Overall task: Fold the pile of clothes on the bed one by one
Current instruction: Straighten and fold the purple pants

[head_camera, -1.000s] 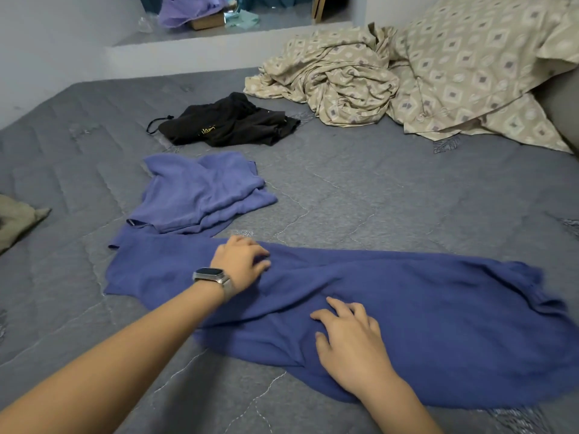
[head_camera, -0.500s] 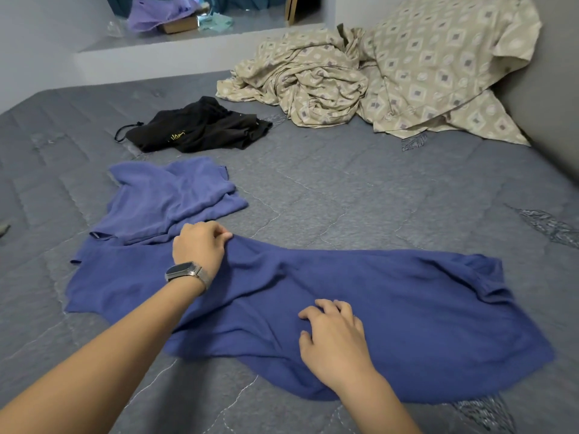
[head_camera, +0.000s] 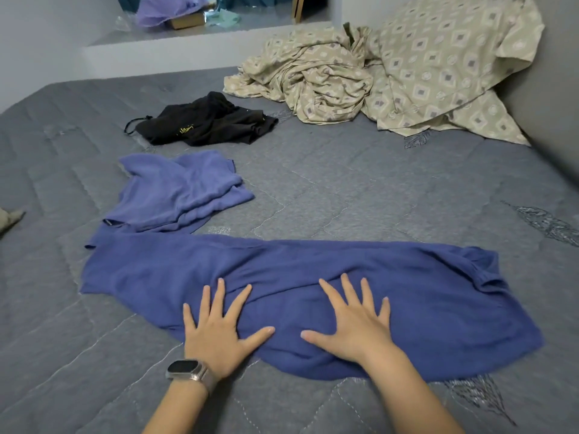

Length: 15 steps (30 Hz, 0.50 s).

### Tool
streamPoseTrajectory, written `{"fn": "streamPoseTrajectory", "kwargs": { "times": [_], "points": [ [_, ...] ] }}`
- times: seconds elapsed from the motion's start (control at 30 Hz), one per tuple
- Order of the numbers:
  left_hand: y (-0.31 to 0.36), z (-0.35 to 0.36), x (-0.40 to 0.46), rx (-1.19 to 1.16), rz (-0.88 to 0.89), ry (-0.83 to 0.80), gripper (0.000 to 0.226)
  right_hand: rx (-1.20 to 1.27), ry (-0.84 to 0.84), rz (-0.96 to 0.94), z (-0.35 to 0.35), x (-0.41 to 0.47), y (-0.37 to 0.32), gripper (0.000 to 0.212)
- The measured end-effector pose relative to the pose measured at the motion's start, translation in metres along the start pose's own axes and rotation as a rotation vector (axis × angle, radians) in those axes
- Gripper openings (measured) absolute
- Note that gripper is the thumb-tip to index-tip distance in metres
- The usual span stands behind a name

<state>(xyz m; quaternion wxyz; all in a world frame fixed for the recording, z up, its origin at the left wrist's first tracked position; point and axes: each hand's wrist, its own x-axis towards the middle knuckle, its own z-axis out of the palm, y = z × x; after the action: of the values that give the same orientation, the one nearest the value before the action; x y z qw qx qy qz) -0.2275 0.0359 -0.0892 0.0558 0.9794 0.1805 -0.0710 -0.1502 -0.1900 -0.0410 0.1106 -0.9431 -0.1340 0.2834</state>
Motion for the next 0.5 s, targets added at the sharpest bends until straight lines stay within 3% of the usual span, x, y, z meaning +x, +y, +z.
{"fn": "streamPoseTrajectory", "kwargs": {
  "times": [0.07, 0.13, 0.2, 0.27, 0.33, 0.4, 0.43, 0.5],
  "points": [
    [-0.015, -0.008, -0.003, -0.029, -0.108, -0.040, 0.107, 0.057, 0.034, 0.034, -0.004, 0.000, 0.014, 0.070],
    [-0.027, -0.013, -0.011, -0.237, -0.199, 0.107, 0.101, 0.103, 0.098, 0.080, -0.009, 0.003, 0.036, 0.060],
    [-0.041, -0.013, -0.012, -0.491, -0.280, 0.380, 0.070, 0.091, 0.179, 0.102, -0.015, 0.009, 0.067, 0.054],
    [-0.053, -0.019, -0.010, -0.761, -0.490, 0.573, 0.035, 0.004, 0.291, 0.110, -0.021, 0.020, 0.103, 0.053],
    [-0.059, -0.032, -0.008, -1.051, -0.722, 0.608, 0.028, -0.062, 0.400, 0.146, -0.032, 0.028, 0.133, 0.055],
    [-0.068, -0.036, -0.003, -1.309, -0.796, 0.604, 0.005, -0.064, 0.467, 0.215, -0.042, 0.035, 0.153, 0.055],
    [-0.074, -0.033, 0.005, -1.434, -0.831, 0.575, 0.017, -0.065, 0.483, 0.239, -0.045, 0.037, 0.159, 0.054],
    [-0.085, -0.033, 0.020, -1.759, -0.901, 0.590, 0.013, -0.077, 0.542, 0.237, -0.047, 0.039, 0.167, 0.050]
  ]
}}
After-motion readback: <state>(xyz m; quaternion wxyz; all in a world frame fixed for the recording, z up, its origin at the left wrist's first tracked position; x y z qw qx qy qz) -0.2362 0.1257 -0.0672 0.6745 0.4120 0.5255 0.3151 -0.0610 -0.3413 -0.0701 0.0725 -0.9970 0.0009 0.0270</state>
